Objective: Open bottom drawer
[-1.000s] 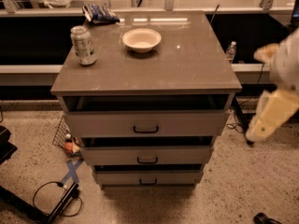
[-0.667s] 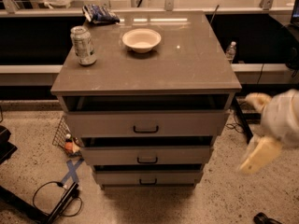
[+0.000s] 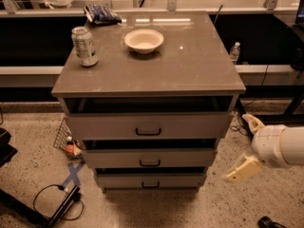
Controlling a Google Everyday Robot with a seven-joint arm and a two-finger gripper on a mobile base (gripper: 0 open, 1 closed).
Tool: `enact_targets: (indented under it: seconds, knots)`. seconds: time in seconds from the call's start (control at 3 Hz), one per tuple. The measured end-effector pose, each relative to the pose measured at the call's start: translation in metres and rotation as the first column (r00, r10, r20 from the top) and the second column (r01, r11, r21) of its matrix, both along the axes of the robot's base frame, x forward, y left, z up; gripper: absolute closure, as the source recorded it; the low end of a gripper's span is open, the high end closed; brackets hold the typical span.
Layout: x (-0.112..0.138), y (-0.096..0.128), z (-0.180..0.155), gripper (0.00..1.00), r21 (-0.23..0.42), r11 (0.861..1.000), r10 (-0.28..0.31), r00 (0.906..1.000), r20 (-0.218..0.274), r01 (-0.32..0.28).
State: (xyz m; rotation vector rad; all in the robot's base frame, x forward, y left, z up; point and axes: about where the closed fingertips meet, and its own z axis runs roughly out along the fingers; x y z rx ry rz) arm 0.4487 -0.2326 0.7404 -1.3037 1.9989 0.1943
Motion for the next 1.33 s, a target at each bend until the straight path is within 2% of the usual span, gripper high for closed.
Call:
enact_targets:
  seconds: [0.33, 0.67, 1.0, 1.33]
  knots:
    - [0.010, -0.003, -0.001, 0.00, 0.000, 1.000, -0.024, 0.9993, 0.027, 0.024]
    - [0.010, 0.005, -0.010, 0.00, -0.019, 1.000, -0.019, 0.9997, 0.017, 0.019]
    - [0.007, 0.026, -0.054, 0.00, -0.035, 0.999, -0.002, 1.0000, -0.006, 0.002]
    - [-0.003, 0.042, -0.132, 0.00, -0.029, 0.999, -0.018, 0.9995, -0.025, 0.017]
